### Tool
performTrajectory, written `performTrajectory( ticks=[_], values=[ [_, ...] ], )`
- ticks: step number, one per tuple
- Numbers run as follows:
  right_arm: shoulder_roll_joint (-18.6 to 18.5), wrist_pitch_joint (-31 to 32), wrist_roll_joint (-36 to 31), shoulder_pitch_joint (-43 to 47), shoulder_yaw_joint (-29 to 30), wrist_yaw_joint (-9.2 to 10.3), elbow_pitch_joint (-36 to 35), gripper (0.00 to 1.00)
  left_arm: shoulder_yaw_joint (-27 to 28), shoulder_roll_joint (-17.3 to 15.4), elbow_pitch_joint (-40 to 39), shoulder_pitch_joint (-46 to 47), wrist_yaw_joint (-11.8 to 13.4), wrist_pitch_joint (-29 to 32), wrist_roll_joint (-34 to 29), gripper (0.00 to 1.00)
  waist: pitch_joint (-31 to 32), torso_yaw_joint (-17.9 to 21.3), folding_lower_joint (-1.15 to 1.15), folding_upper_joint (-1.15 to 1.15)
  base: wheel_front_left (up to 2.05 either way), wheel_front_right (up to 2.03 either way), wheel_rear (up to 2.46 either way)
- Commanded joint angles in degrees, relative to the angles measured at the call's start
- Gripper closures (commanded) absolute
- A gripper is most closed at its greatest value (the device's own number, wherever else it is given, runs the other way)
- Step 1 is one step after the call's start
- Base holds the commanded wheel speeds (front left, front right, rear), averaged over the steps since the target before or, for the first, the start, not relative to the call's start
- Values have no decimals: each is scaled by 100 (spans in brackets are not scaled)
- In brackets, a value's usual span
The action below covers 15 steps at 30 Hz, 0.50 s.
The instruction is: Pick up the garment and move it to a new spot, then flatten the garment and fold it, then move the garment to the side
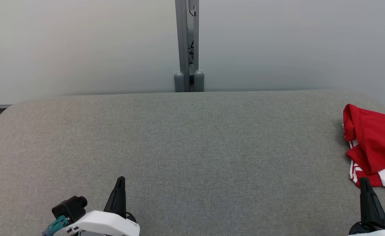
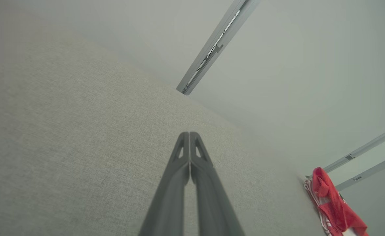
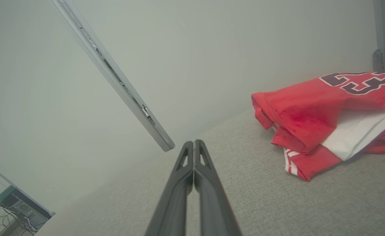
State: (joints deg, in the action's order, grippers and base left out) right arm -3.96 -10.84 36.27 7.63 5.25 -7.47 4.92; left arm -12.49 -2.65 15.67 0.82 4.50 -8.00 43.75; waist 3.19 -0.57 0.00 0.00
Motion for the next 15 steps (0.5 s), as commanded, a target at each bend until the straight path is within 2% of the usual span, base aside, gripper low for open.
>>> performTrajectory(
  ticks=[1, 15],
  values=[
    [-25, 40, 233, -17, 74, -2, -126, 100, -5, -10, -17, 245, -69, 41, 209, 100, -4, 1, 0, 0, 0, 0, 0],
    [0, 231, 1441, 124, 336, -2, -316, 100, -59, -14, 262, 665, -305, 343, 1297, 100, -55, 11, 0, 0, 0, 0, 0]
  ],
)
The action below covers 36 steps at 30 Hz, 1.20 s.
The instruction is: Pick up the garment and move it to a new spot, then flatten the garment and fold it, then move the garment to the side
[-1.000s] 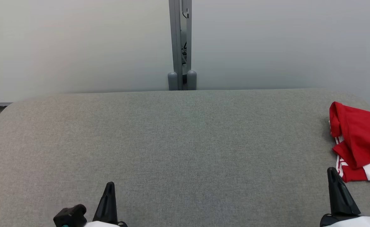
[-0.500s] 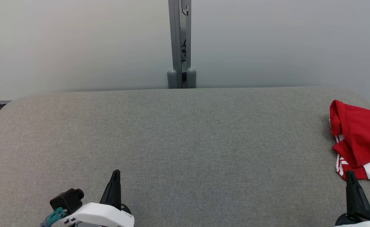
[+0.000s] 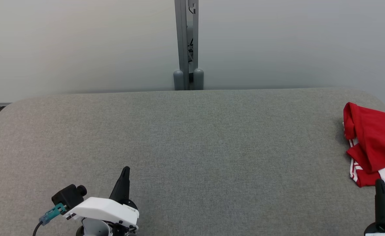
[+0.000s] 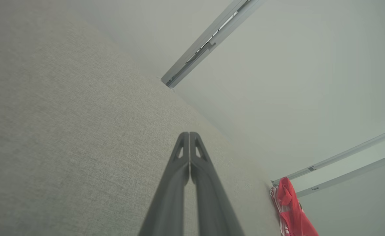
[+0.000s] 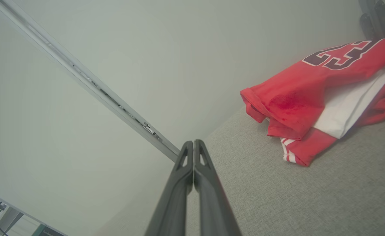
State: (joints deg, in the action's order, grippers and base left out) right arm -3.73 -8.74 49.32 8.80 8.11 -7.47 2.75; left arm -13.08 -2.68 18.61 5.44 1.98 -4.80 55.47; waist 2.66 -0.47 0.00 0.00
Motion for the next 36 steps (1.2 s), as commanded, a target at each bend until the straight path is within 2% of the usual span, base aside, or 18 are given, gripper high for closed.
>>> performTrajectory(
  ticks=[1, 36],
  values=[
    [-21, 35, 215, 18, 66, -2, -114, 100, -3, -12, -14, 233, -70, 42, 194, 100, -5, 1, 0, 0, 0, 0, 0],
    [31, 416, 2569, 295, 588, -6, -478, 100, -112, -21, 549, 1060, -529, 629, 2314, 100, -131, 25, 0, 0, 0, 0, 0]
  ],
)
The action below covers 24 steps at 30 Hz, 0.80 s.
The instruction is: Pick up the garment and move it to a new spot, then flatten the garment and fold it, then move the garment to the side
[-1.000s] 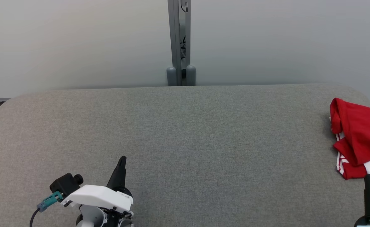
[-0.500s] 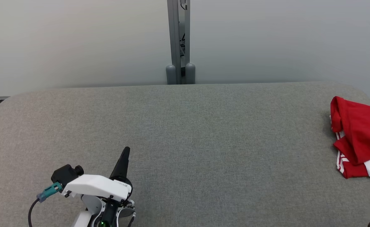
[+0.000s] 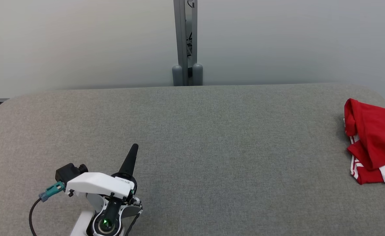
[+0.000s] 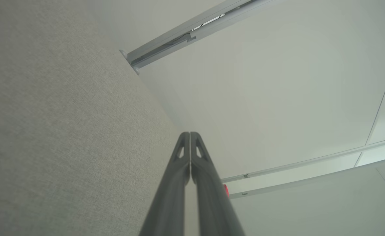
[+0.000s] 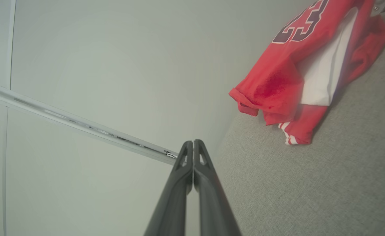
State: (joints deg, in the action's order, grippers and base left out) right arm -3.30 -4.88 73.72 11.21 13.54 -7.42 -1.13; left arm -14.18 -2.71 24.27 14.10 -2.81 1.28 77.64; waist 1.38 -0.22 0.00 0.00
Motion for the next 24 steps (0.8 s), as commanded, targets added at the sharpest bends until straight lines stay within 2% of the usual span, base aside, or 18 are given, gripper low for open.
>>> performTrajectory(
  ticks=[1, 24],
  values=[
    [-10, 41, 183, 60, 55, -10, -99, 100, -5, -18, -2, 207, -59, 35, 151, 100, -6, 1, 0, 0, 0, 0, 0],
    [16, 226, 1320, 197, 310, -12, -269, 100, -58, -22, 278, 612, -289, 328, 1176, 100, -85, 17, 0, 0, 0, 0, 0]
  ],
)
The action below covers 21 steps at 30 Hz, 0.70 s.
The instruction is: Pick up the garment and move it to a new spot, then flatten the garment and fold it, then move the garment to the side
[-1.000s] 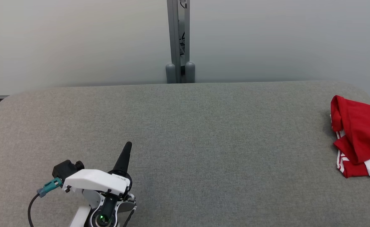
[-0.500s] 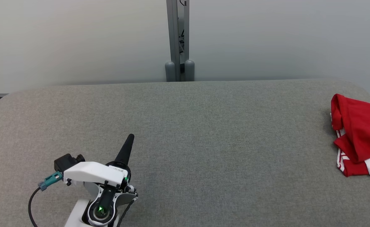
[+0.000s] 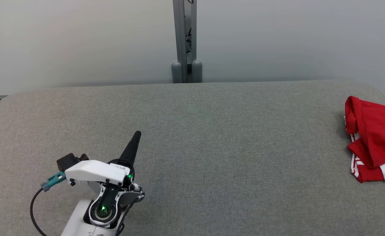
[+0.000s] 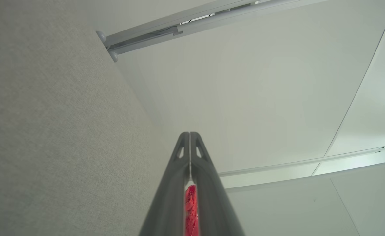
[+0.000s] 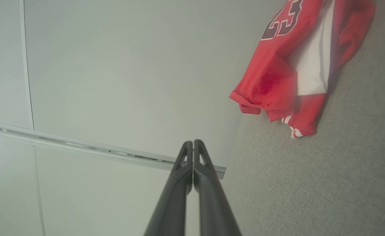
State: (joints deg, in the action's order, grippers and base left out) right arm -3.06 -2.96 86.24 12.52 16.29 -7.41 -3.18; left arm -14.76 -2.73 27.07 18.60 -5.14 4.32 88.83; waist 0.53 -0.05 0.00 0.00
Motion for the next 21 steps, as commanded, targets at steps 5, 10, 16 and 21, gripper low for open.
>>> performTrajectory(
  ticks=[5, 10, 16, 21],
  values=[
    [-5, 65, 303, 72, 92, -13, -102, 100, -11, -21, 56, 238, -98, 77, 278, 100, -18, 3, 0, 0, 0, 0, 0],
    [-1, 111, 530, 102, 133, -13, -128, 100, -22, -23, 112, 296, -140, 136, 467, 100, -36, 7, 0, 0, 0, 0, 0],
    [5, 145, 778, 137, 189, -14, -160, 100, -32, -24, 175, 392, -189, 199, 697, 100, -57, 11, 0, 0, 0, 0, 0],
    [10, 184, 990, 172, 240, -14, -196, 100, -41, -25, 225, 475, -226, 252, 884, 100, -75, 14, 0, 0, 0, 0, 0]
  ],
)
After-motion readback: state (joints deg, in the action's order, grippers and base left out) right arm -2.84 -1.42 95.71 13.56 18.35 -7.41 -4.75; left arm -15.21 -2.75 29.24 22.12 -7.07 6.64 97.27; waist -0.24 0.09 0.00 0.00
